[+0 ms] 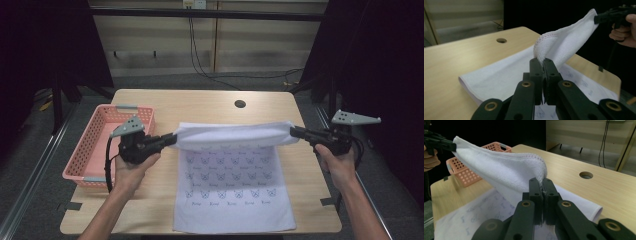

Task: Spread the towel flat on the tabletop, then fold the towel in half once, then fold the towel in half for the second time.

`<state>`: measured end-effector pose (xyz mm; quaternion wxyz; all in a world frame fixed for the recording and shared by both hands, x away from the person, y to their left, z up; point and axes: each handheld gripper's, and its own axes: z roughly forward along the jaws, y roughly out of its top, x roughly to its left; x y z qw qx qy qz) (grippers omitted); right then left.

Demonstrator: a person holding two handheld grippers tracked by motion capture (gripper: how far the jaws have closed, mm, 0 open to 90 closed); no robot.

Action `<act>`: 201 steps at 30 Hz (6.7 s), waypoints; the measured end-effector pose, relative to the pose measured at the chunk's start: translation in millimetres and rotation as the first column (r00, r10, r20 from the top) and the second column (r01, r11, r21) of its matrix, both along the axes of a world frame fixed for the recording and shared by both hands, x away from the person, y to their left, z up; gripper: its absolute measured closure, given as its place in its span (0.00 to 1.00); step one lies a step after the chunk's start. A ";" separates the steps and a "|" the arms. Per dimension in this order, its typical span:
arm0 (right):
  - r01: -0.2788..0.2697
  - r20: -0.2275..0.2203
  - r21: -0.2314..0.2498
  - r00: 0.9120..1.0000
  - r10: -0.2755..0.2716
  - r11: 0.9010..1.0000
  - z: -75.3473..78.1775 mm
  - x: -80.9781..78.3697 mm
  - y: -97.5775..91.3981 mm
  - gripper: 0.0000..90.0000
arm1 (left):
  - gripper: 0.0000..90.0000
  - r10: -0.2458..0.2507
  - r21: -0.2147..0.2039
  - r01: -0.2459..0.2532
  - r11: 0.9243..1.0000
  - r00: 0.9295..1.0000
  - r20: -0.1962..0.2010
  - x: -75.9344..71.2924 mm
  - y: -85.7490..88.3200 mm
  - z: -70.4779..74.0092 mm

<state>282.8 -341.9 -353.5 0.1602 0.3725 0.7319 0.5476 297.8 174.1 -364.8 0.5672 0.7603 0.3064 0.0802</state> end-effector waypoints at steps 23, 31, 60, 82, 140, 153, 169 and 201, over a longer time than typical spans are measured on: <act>-0.232 -0.331 -0.143 0.927 0.175 0.962 -118.1 -110.8 9.3 0.79 | 0.87 -0.196 0.213 0.252 0.944 0.947 -0.253 -71.9 0.1 -118.4; -0.228 -0.304 -0.133 0.936 0.179 0.964 -109.6 -121.4 10.3 0.70 | 0.72 -0.272 0.089 0.301 0.950 0.931 -0.243 -86.7 18.0 -107.4; -0.018 -0.307 -0.251 0.950 -0.062 0.968 -138.8 39.9 58.3 0.56 | 0.62 0.030 0.272 0.051 0.961 0.957 -0.288 46.6 -59.2 -127.9; -0.108 -0.328 -0.276 0.945 0.012 0.955 -144.8 -4.9 59.4 0.65 | 0.79 -0.040 0.303 0.121 0.945 0.965 -0.260 0.7 -40.7 -134.0; -0.008 -0.334 -0.268 0.939 -0.085 0.963 -148.4 37.0 12.2 0.88 | 0.44 0.149 0.319 -0.065 0.945 0.958 -0.245 60.4 -35.1 -135.4; -0.007 -0.345 -0.241 0.935 -0.078 0.971 -149.0 36.7 11.6 0.94 | 0.93 0.014 0.270 0.069 0.960 0.956 -0.294 59.1 -35.4 -137.6; 0.018 -0.253 -0.134 0.966 -0.052 0.991 -109.7 37.6 -0.7 0.95 | 0.95 -0.015 0.138 0.044 0.989 0.979 -0.204 51.2 -28.4 -89.0; 0.131 -0.116 -0.085 0.983 -0.140 0.988 -30.2 93.0 -17.5 0.95 | 0.95 0.064 0.073 -0.060 0.995 0.997 -0.051 111.9 -40.8 -18.5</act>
